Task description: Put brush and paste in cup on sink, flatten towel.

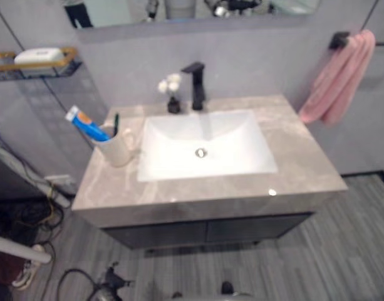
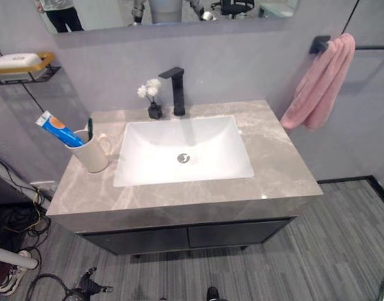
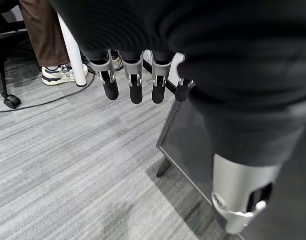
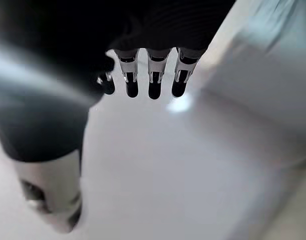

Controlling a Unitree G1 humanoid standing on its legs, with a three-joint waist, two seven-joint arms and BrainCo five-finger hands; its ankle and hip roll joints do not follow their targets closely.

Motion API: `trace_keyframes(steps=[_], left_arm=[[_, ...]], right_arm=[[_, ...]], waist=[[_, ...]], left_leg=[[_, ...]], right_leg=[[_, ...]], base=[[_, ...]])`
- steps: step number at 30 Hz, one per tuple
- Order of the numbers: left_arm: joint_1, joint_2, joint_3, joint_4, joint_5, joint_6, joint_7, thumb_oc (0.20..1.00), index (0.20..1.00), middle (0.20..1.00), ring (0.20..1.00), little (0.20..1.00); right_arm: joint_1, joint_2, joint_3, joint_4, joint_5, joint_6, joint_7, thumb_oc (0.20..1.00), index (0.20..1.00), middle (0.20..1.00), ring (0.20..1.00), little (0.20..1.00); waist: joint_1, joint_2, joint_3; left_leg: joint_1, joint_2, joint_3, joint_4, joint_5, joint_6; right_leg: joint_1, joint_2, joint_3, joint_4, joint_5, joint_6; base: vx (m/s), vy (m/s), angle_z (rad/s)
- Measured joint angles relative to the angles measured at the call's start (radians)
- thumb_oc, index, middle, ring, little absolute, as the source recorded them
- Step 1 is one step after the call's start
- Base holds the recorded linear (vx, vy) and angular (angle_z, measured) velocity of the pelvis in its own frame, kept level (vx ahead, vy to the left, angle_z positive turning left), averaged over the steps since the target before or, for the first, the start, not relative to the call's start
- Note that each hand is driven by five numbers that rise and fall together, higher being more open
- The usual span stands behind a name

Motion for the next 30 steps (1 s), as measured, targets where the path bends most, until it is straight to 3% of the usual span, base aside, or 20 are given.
trace_keyframes(steps=[3, 5, 7, 8, 9, 13, 18, 21, 27, 28, 30], left_arm=[[-0.011, 0.018, -0.035, 0.017, -0.017, 0.005, -0.037, 1.0, 1.0, 1.0, 1.0, 1.0], [-0.048, 0.038, -0.034, 0.016, -0.026, 0.005, -0.066, 1.0, 1.0, 1.0, 1.0, 1.0], [-0.069, 0.076, -0.029, -0.014, -0.041, 0.005, -0.098, 1.0, 1.0, 1.0, 1.0, 1.0], [-0.071, 0.094, -0.014, -0.049, -0.058, 0.007, -0.106, 1.0, 1.0, 1.0, 1.0, 1.0], [-0.056, 0.084, 0.015, -0.068, -0.063, 0.004, -0.105, 1.0, 1.0, 1.0, 1.0, 1.0], [-0.038, 0.052, 0.034, -0.076, -0.063, 0.001, -0.105, 1.0, 1.0, 1.0, 1.0, 1.0], [0.0, 0.047, 0.035, -0.091, -0.063, -0.002, -0.101, 1.0, 1.0, 1.0, 1.0, 1.0], [0.022, 0.047, 0.039, -0.093, -0.063, -0.001, -0.101, 1.0, 1.0, 1.0, 1.0, 1.0], [0.0, 0.038, 0.038, -0.083, -0.063, -0.015, -0.097, 1.0, 1.0, 1.0, 1.0, 1.0], [0.001, 0.038, 0.038, -0.083, -0.063, -0.015, -0.097, 1.0, 1.0, 1.0, 1.0, 1.0], [-0.039, 0.039, 0.017, -0.083, -0.061, -0.018, -0.097, 1.0, 1.0, 1.0, 1.0, 1.0]], right_arm=[[-0.047, 0.046, 0.192, 0.365, 0.096, 0.106, 0.235, 1.0, 1.0, 1.0, 1.0, 1.0], [-0.024, 0.137, 0.306, 0.443, 0.063, 0.161, 0.375, 1.0, 1.0, 1.0, 1.0, 1.0], [-0.026, 0.274, 0.433, 0.439, -0.021, 0.234, 0.501, 1.0, 1.0, 1.0, 1.0, 1.0], [-0.004, 0.376, 0.602, 0.305, -0.122, 0.262, 0.558, 1.0, 1.0, 1.0, 1.0, 1.0], [0.01, 0.403, 0.623, 0.175, -0.161, 0.249, 0.586, 1.0, 1.0, 1.0, 1.0, 1.0], [-0.06, 0.395, 0.676, 0.029, -0.222, 0.175, 0.63, 1.0, 1.0, 1.0, 1.0, 1.0], [-0.12, 0.313, 0.846, -0.075, -0.399, 0.166, 0.627, 1.0, 1.0, 1.0, 1.0, 1.0], [-0.13, 0.301, 0.825, -0.097, -0.4, 0.147, 0.626, 1.0, 1.0, 1.0, 1.0, 1.0], [-0.146, 0.301, 0.897, -0.029, -0.5, 0.15, 0.638, 1.0, 1.0, 1.0, 1.0, 1.0], [-0.148, 0.297, 0.918, -0.03, -0.519, 0.15, 0.638, 1.0, 1.0, 1.0, 1.0, 1.0], [-0.149, 0.295, 0.915, -0.013, -0.548, 0.148, 0.637, 1.0, 1.0, 1.0, 1.0, 1.0]], waist=[[-0.001, 0.009, 0.008], [0.003, 0.013, 0.014], [0.021, 0.008, 0.016], [0.02, 0.006, 0.022], [0.016, 0.01, 0.031], [0.015, 0.033, 0.03], [0.056, 0.012, 0.065], [0.065, 0.008, 0.069], [0.094, 0.015, 0.099], [0.094, 0.015, 0.101], [0.089, 0.009, 0.13]], left_leg=[[-0.001, 0.0, 0.002, 0.0, -0.003, 0.004], [0.0, 0.004, -0.002, 0.0, -0.004, 0.002], [0.0, 0.011, -0.01, 0.0, -0.008, -0.004], [-0.002, 0.015, -0.012, -0.001, -0.009, -0.006], [-0.001, 0.015, -0.01, -0.001, -0.009, -0.006], [0.003, 0.011, -0.016, 0.004, -0.005, -0.005], [0.035, 0.02, -0.028, 0.005, 0.002, -0.013], [0.034, 0.022, -0.04, 0.005, 0.003, -0.013], [0.031, 0.04, -0.079, 0.021, 0.006, -0.017], [0.028, 0.044, -0.082, 0.021, 0.009, -0.022], [-0.007, 0.053, -0.13, 0.044, 0.037, -0.065]], right_leg=[[-0.002, 0.0, 0.002, 0.0, -0.003, 0.003], [0.002, 0.002, -0.002, 0.0, -0.004, 0.0], [0.006, 0.01, -0.01, 0.0, -0.008, -0.01], [0.006, 0.016, -0.013, 0.001, -0.008, -0.014], [0.005, 0.016, -0.011, 0.0, -0.007, -0.015], [0.014, 0.013, -0.014, 0.0, -0.007, -0.018], [0.045, 0.022, -0.03, 0.0, -0.015, -0.024], [0.05, 0.026, -0.041, 0.0, -0.018, -0.026], [0.079, 0.048, -0.076, 0.004, -0.036, -0.037], [0.078, 0.053, -0.079, 0.005, -0.036, -0.039], [0.074, 0.064, -0.104, 0.0, -0.047, -0.059]], base=[[-0.03, -0.055, -0.03], [0.01, -0.079, 0.08], [0.02, -0.093, 0.09], [0.01, -0.071, -0.02], [0.0, -0.066, -0.02], [0.01, -0.075, 0.08], [0.01, -0.109, 0.1], [-0.05, -0.169, 0.12], [-0.08, -0.223, 0.18], [-0.14, -0.242, 0.29], [-0.09, -0.157, 0.66]])
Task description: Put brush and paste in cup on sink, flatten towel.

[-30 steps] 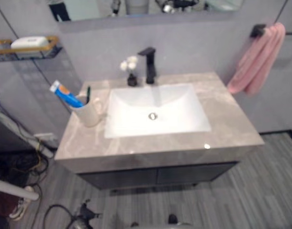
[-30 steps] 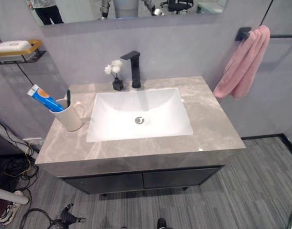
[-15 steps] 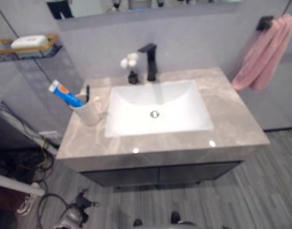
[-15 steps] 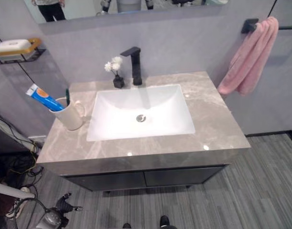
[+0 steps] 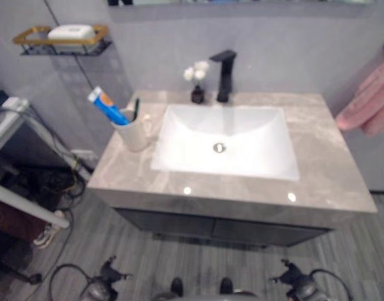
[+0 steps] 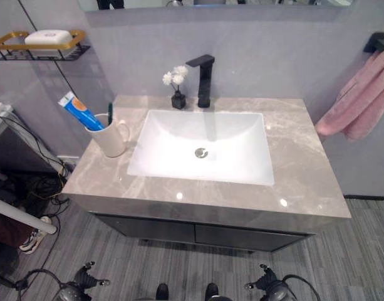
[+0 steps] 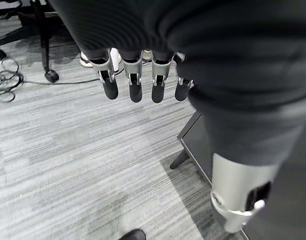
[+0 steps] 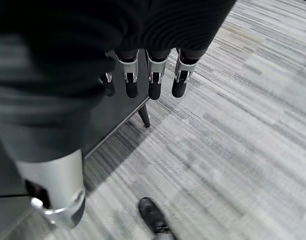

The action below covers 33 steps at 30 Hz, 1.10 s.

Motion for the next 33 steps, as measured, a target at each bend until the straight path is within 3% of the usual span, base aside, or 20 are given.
trace_keyframes(steps=[2, 3, 4, 5, 6, 8, 12, 15, 20, 24, 25, 26, 27, 28, 31, 33], left_arm=[[-0.025, 0.001, -0.02, -0.017, 0.009, -0.003, -0.002, 1.0, 1.0, 1.0, 1.0, 1.0], [-0.032, 0.004, -0.037, -0.032, 0.014, 0.0, -0.004, 1.0, 1.0, 1.0, 1.0, 1.0], [-0.058, 0.008, -0.072, -0.082, 0.021, -0.005, -0.005, 1.0, 1.0, 1.0, 1.0, 1.0], [-0.067, 0.005, -0.074, -0.094, 0.021, -0.013, -0.005, 1.0, 1.0, 1.0, 1.0, 1.0], [-0.063, 0.006, -0.074, -0.098, 0.02, -0.021, -0.005, 1.0, 1.0, 1.0, 1.0, 1.0], [-0.066, 0.005, -0.077, -0.103, 0.019, -0.02, -0.005, 1.0, 1.0, 1.0, 1.0, 1.0], [-0.085, -0.022, -0.103, -0.123, 0.014, -0.025, -0.007, 1.0, 1.0, 1.0, 1.0, 1.0], [-0.091, -0.06, -0.132, -0.127, -0.007, -0.028, -0.036, 1.0, 1.0, 1.0, 1.0, 1.0], [-0.11, -0.093, -0.167, -0.115, -0.046, -0.043, -0.104, 1.0, 1.0, 1.0, 1.0, 1.0], [-0.076, -0.092, -0.144, -0.107, -0.129, -0.044, -0.171, 1.0, 1.0, 1.0, 1.0, 1.0], [0.063, 0.018, -0.087, -0.425, -0.196, -0.023, -0.256, 1.0, 1.0, 1.0, 1.0, 1.0], [0.099, 0.086, -0.104, -0.543, -0.224, -0.037, -0.282, 1.0, 1.0, 1.0, 1.0, 1.0], [0.241, 0.221, -0.015, -0.853, -0.356, -0.007, -0.343, 1.0, 1.0, 1.0, 1.0, 1.0], [0.376, 0.338, 0.108, -1.037, -0.521, -0.092, -0.419, 1.0, 1.0, 1.0, 1.0, 1.0], [0.547, 0.616, 0.272, -1.068, -0.739, -0.053, -0.571, 1.0, 1.0, 1.0, 1.0, 1.0], [0.604, 0.662, 0.305, -1.056, -0.805, -0.031, -0.628, 1.0, 1.0, 1.0, 1.0, 1.0]], right_arm=[[-0.01, -0.005, 0.0, 0.021, -0.006, -0.002, -0.004, 1.0, 1.0, 1.0, 1.0, 1.0], [-0.019, -0.009, -0.003, 0.018, -0.005, -0.002, -0.009, 1.0, 1.0, 1.0, 1.0, 1.0], [-0.021, -0.021, -0.018, 0.018, -0.005, -0.003, -0.016, 1.0, 1.0, 1.0, 1.0, 1.0], [-0.028, -0.024, -0.023, 0.021, -0.006, 0.003, -0.017, 1.0, 1.0, 1.0, 1.0, 1.0], [-0.04, -0.022, -0.023, 0.019, -0.006, 0.003, -0.018, 1.0, 1.0, 1.0, 1.0, 1.0], [-0.057, -0.023, -0.024, 0.018, -0.006, -0.003, -0.027, 1.0, 1.0, 1.0, 1.0, 1.0], [-0.042, -0.021, -0.032, 0.032, -0.007, 0.0, -0.034, 1.0, 1.0, 1.0, 1.0, 1.0], [-0.028, -0.02, -0.031, 0.031, -0.007, 0.005, -0.032, 1.0, 1.0, 1.0, 1.0, 1.0], [-0.032, 0.012, -0.017, 0.053, -0.009, 0.016, -0.004, 1.0, 1.0, 1.0, 1.0, 1.0], [-0.036, 0.041, -0.006, 0.056, -0.008, 0.028, 0.016, 1.0, 1.0, 1.0, 1.0, 1.0], [-0.018, 0.044, -0.035, -0.006, -0.007, 0.014, 0.038, 1.0, 1.0, 1.0, 1.0, 1.0], [-0.012, 0.038, -0.044, -0.027, -0.007, 0.009, 0.04, 1.0, 1.0, 1.0, 1.0, 1.0], [0.022, 0.023, -0.054, -0.065, -0.007, 0.02, 0.054, 1.0, 1.0, 1.0, 1.0, 1.0], [0.038, 0.005, -0.086, -0.058, -0.005, 0.008, 0.071, 1.0, 1.0, 1.0, 1.0, 1.0], [0.093, -0.05, -0.11, 0.002, -0.007, 0.011, 0.112, 1.0, 1.0, 1.0, 1.0, 1.0], [0.106, -0.058, -0.112, 0.029, -0.008, 0.01, 0.127, 1.0, 1.0, 1.0, 1.0, 1.0]], waist=[[0.015, -0.003, 0.027], [0.012, -0.007, 0.034], [-0.001, -0.019, 0.051], [0.004, -0.027, 0.061], [0.011, -0.049, 0.069], [-0.003, -0.056, 0.069], [-0.036, -0.034, 0.061], [-0.044, -0.027, 0.059], [-0.044, -0.024, 0.054], [-0.028, -0.013, 0.013], [-0.042, -0.021, 0.01], [-0.042, -0.023, 0.007], [-0.031, -0.024, 0.007], [-0.008, -0.002, 0.0], [0.031, 0.028, -0.044], [0.061, 0.055, -0.057]], left_leg=[[-0.023, 0.021, -0.007, 0.011, 0.014, -0.021], [-0.053, 0.016, 0.001, 0.034, 0.024, -0.037], [-0.1, 0.007, 0.079, 0.054, 0.063, -0.059], [-0.106, -0.002, 0.116, 0.058, 0.065, -0.053], [-0.082, -0.031, 0.127, 0.061, 0.046, -0.025], [-0.031, -0.045, 0.111, 0.032, 0.035, -0.009], [0.03, -0.025, 0.109, -0.022, 0.008, 0.033], [0.051, -0.026, 0.116, -0.025, -0.026, 0.04], [0.072, -0.045, 0.143, -0.028, -0.056, 0.055], [0.094, -0.062, 0.159, -0.036, -0.067, 0.074], [0.107, -0.06, 0.169, -0.039, -0.07, 0.076], [0.106, -0.06, 0.164, -0.039, -0.068, 0.076], [0.11, -0.062, 0.158, -0.04, -0.067, 0.076], [0.116, -0.066, 0.155, -0.045, -0.069, 0.077], [0.132, -0.077, 0.137, -0.045, -0.084, 0.087], [0.13, -0.088, 0.134, -0.045, -0.086, 0.09]], right_leg=[[0.001, 0.035, -0.03, 0.007, -0.002, -0.023], [-0.005, 0.031, -0.043, 0.006, -0.002, -0.029], [-0.024, 0.009, -0.09, 0.0, -0.001, -0.047], [-0.033, 0.002, -0.091, 0.001, 0.002, -0.055], [-0.042, -0.014, -0.073, 0.001, 0.001, -0.066], [-0.047, -0.019, -0.049, 0.002, 0.001, -0.066], [-0.046, 0.001, -0.029, 0.002, 0.015, -0.056], [-0.047, 0.003, -0.003, 0.005, 0.033, -0.042], [-0.045, -0.011, 0.034, 0.008, 0.051, -0.021], [-0.028, -0.028, 0.053, 0.008, 0.051, -0.003], [-0.028, -0.025, 0.057, 0.005, 0.048, -0.002], [-0.027, -0.025, 0.057, 0.008, 0.054, 0.002], [-0.018, -0.028, 0.044, 0.008, 0.051, 0.006], [-0.004, -0.034, 0.045, 0.007, 0.049, 0.009], [0.013, -0.042, 0.042, 0.003, 0.035, 0.03], [0.007, -0.053, 0.041, 0.001, 0.032, 0.045]], base=[[-0.12, -0.088, 0.53], [-0.07, 0.005, 0.77], [0.01, 0.051, 0.77], [0.03, 0.084, 0.43], [0.03, 0.062, -0.16], [0.04, 0.061, -0.23], [0.07, 0.114, -0.1], [0.07, 0.197, -0.3], [0.03, 0.178, -0.26], [0.04, 0.187, -0.16], [0.0, 0.176, -0.15], [-0.01, 0.217, -0.02], [0.02, 0.146, 0.18], [0.03, 0.175, 0.19], [0.03, 0.065, 0.18], [0.03, 0.073, 0.05]])
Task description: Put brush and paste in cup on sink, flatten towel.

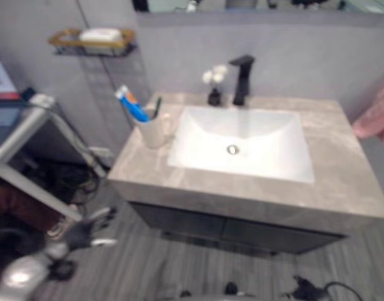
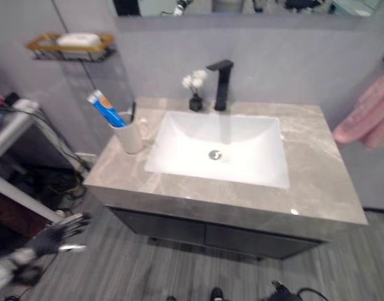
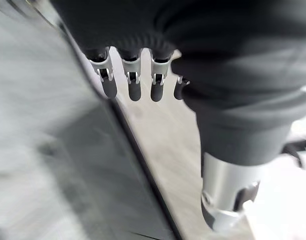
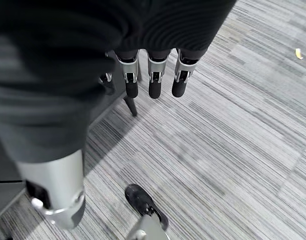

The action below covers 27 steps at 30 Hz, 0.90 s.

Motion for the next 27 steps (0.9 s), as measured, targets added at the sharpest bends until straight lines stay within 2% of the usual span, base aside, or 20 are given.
trace_keyframes(steps=[1, 3, 4, 6, 7, 11, 17, 24, 26, 27], left_arm=[[0.005, -0.001, -0.006, -0.009, -0.021, 0.009, -0.02, 1.0, 1.0, 1.0, 1.0, 1.0], [0.039, 0.013, -0.013, -0.079, -0.061, 0.017, -0.073, 1.0, 1.0, 1.0, 1.0, 1.0], [0.046, 0.019, -0.016, -0.122, -0.091, 0.023, -0.096, 1.0, 1.0, 1.0, 1.0, 1.0], [0.048, 0.033, -0.015, -0.16, -0.122, 0.029, -0.106, 1.0, 1.0, 1.0, 1.0, 1.0], [0.054, 0.056, -0.005, -0.199, -0.151, 0.033, -0.111, 1.0, 1.0, 1.0, 1.0, 1.0], [0.03, 0.077, 0.005, -0.231, -0.205, 0.036, -0.122, 1.0, 1.0, 1.0, 1.0, 1.0], [-0.081, -0.021, 0.012, -0.225, -0.303, 0.039, -0.116, 1.0, 1.0, 1.0, 1.0, 1.0], [-0.132, -0.016, -0.019, -0.228, -0.305, 0.03, -0.074, 1.0, 1.0, 1.0, 1.0, 1.0], [-0.133, -0.015, -0.019, -0.226, -0.303, 0.03, -0.074, 1.0, 1.0, 1.0, 1.0, 1.0], [-0.134, -0.005, -0.019, -0.231, -0.296, 0.029, -0.071, 1.0, 1.0, 1.0, 1.0, 1.0]], right_arm=[[0.002, 0.005, 0.002, 0.002, -0.001, -0.003, 0.008, 1.0, 1.0, 1.0, 1.0, 1.0], [0.009, 0.03, 0.005, 0.008, -0.003, -0.016, 0.025, 1.0, 1.0, 1.0, 1.0, 1.0], [0.012, 0.04, 0.005, 0.008, -0.003, -0.023, 0.029, 1.0, 1.0, 1.0, 1.0, 1.0], [0.013, 0.049, 0.005, 0.009, -0.006, -0.026, 0.031, 1.0, 1.0, 1.0, 1.0, 1.0], [0.015, 0.056, 0.005, 0.014, -0.01, -0.029, 0.032, 1.0, 1.0, 1.0, 1.0, 1.0], [0.024, 0.069, 0.007, 0.028, -0.01, -0.031, 0.033, 1.0, 1.0, 1.0, 1.0, 1.0], [0.034, 0.076, 0.026, 0.026, -0.009, -0.033, 0.033, 1.0, 1.0, 1.0, 1.0, 1.0], [0.03, 0.07, 0.033, 0.003, 0.0, -0.033, 0.028, 1.0, 1.0, 1.0, 1.0, 1.0], [0.027, 0.067, 0.034, -0.007, 0.0, -0.033, 0.025, 1.0, 1.0, 1.0, 1.0, 1.0], [0.02, 0.066, 0.039, -0.005, 0.0, -0.032, 0.024, 1.0, 1.0, 1.0, 1.0, 1.0]], waist=[[0.009, 0.004, -0.002], [0.018, -0.01, -0.001], [0.019, -0.027, 0.0], [0.019, -0.043, -0.007], [0.019, -0.062, -0.009], [0.013, -0.087, -0.025], [0.009, -0.085, -0.032], [0.013, -0.059, -0.035], [0.013, -0.065, -0.031], [0.015, -0.081, -0.024]], left_leg=[[0.0, -0.003, 0.0, 0.0, 0.001, 0.002], [0.0, -0.005, -0.002, 0.002, 0.005, 0.006], [0.0, -0.005, -0.002, 0.001, 0.006, 0.006], [0.001, -0.004, -0.003, 0.0, 0.005, 0.005], [0.001, -0.004, -0.004, 0.0, 0.006, 0.006], [0.003, -0.006, -0.002, 0.004, 0.006, 0.006], [0.014, -0.008, 0.0, 0.005, 0.006, 0.006], [0.016, 0.004, 0.023, 0.005, 0.002, 0.0], [0.016, 0.011, 0.028, 0.019, -0.002, -0.009], [0.0, 0.013, 0.024, 0.049, -0.01, -0.021]], right_leg=[[0.003, -0.004, 0.001, 0.0, 0.004, 0.0], [0.003, -0.005, 0.0, 0.0, 0.01, -0.002], [0.009, -0.006, 0.0, 0.0, 0.01, -0.001], [0.01, -0.007, 0.0, 0.0, 0.007, 0.002], [0.01, -0.007, -0.001, 0.0, 0.005, 0.004], [0.011, -0.009, 0.002, 0.0, 0.008, 0.0], [0.015, -0.01, 0.003, 0.0, 0.009, 0.001], [0.015, 0.005, 0.03, 0.0, 0.008, 0.0], [0.008, 0.014, 0.038, 0.0, 0.006, -0.004], [-0.004, 0.019, 0.046, 0.001, 0.003, -0.007]], base=[[0.03, 0.06, 0.0], [0.01, 0.015, 0.01], [0.0, 0.0, 0.0], [0.02, 0.014, 0.01], [0.0, 0.0, 0.0], [0.01, -0.001, -0.01], [0.02, -0.047, -0.01], [-0.01, -0.152, -0.09], [-0.11, -0.297, -0.15], [-0.15, -0.239, -0.2]])
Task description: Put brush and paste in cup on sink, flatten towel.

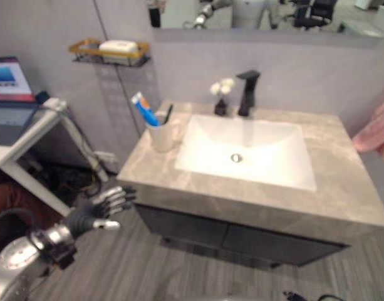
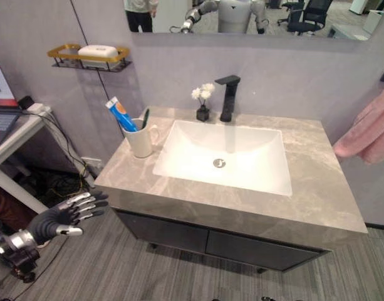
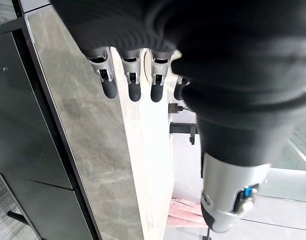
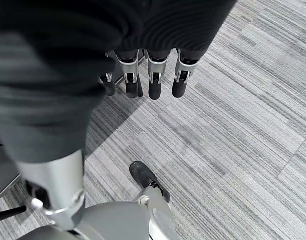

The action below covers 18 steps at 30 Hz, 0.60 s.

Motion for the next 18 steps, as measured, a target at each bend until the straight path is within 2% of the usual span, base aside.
trace_keyframes(steps=[2, 3, 4, 6, 10, 12, 15, 18], left_arm=[[-0.001, 0.032, 0.004, -0.012, 0.004, -0.003, 0.004, 1.0, 1.0, 1.0, 1.0, 1.0], [-0.004, 0.038, 0.003, -0.016, 0.004, -0.003, 0.009, 1.0, 1.0, 1.0, 1.0, 1.0], [-0.033, 0.079, -0.004, -0.027, 0.004, -0.003, 0.012, 1.0, 1.0, 1.0, 1.0, 1.0], [-0.088, 0.104, -0.005, -0.013, 0.004, -0.004, 0.012, 1.0, 1.0, 1.0, 1.0, 1.0], [-0.125, 0.114, 0.009, -0.005, 0.003, -0.021, 0.001, 1.0, 1.0, 1.0, 1.0, 1.0], [-0.132, 0.114, -0.015, 0.009, 0.003, -0.021, -0.012, 1.0, 1.0, 1.0, 1.0, 1.0], [-0.125, 0.111, -0.037, 0.002, 0.003, -0.021, -0.014, 1.0, 1.0, 1.0, 1.0, 1.0], [-0.108, 0.104, -0.033, 0.003, 0.001, -0.022, -0.013, 1.0, 1.0, 1.0, 1.0, 1.0]], right_arm=[[-0.024, -0.004, 0.026, 0.005, 0.0, 0.0, -0.004, 1.0, 1.0, 1.0, 1.0, 1.0], [-0.043, -0.015, 0.052, -0.001, -0.001, -0.001, -0.006, 1.0, 1.0, 1.0, 1.0, 1.0], [-0.06, -0.059, 0.073, -0.052, 0.001, -0.02, -0.004, 1.0, 1.0, 1.0, 1.0, 1.0], [-0.051, -0.107, 0.039, -0.095, 0.004, -0.033, -0.006, 1.0, 1.0, 1.0, 1.0, 1.0], [0.033, -0.082, -0.058, -0.117, 0.09, -0.055, -0.007, 1.0, 1.0, 1.0, 1.0, 1.0], [0.06, -0.069, -0.051, -0.11, 0.101, -0.056, -0.005, 1.0, 1.0, 1.0, 1.0, 1.0], [0.085, -0.053, -0.028, -0.112, 0.093, -0.053, -0.001, 1.0, 1.0, 1.0, 1.0, 1.0], [0.089, -0.044, -0.006, -0.142, 0.055, -0.053, 0.011, 1.0, 1.0, 1.0, 1.0, 1.0]], waist=[[0.02, -0.018, 0.028], [0.021, -0.031, 0.041], [0.015, -0.05, 0.07], [-0.028, -0.031, 0.075], [-0.052, -0.04, 0.09], [-0.056, -0.033, 0.087], [-0.064, -0.009, 0.085], [-0.054, 0.008, 0.076]], left_leg=[[-0.011, -0.002, -0.06, 0.043, -0.011, -0.014], [-0.039, 0.001, -0.132, 0.086, -0.016, -0.023], [-0.09, 0.003, -0.224, 0.128, -0.017, -0.025], [-0.078, 0.029, -0.187, 0.071, -0.028, -0.026], [-0.054, 0.037, -0.156, 0.028, -0.02, -0.028], [-0.047, 0.036, -0.138, 0.011, -0.01, -0.016], [-0.03, 0.018, -0.126, -0.012, 0.008, -0.007], [-0.007, 0.008, -0.078, -0.032, 0.006, 0.004]], right_leg=[[-0.004, 0.005, 0.051, -0.001, 0.005, -0.019], [-0.017, 0.011, 0.07, 0.004, 0.012, -0.027], [-0.036, 0.001, 0.078, 0.023, 0.021, -0.03], [-0.036, 0.016, 0.044, 0.017, 0.026, -0.034], [-0.033, 0.013, 0.047, 0.016, 0.029, -0.032], [-0.034, 0.003, 0.041, 0.015, 0.029, -0.03], [-0.033, -0.01, 0.056, 0.006, 0.041, -0.005], [-0.041, -0.015, 0.103, 0.011, 0.047, 0.006]], base=[[-0.14, -0.117, -0.47], [-0.07, -0.054, -0.53], [0.0, 0.009, -0.21], [0.01, 0.088, 0.27], [0.08, 0.279, 0.04], [0.05, 0.3, 0.06], [0.04, 0.352, -0.15], [0.02, 0.312, -0.45]])
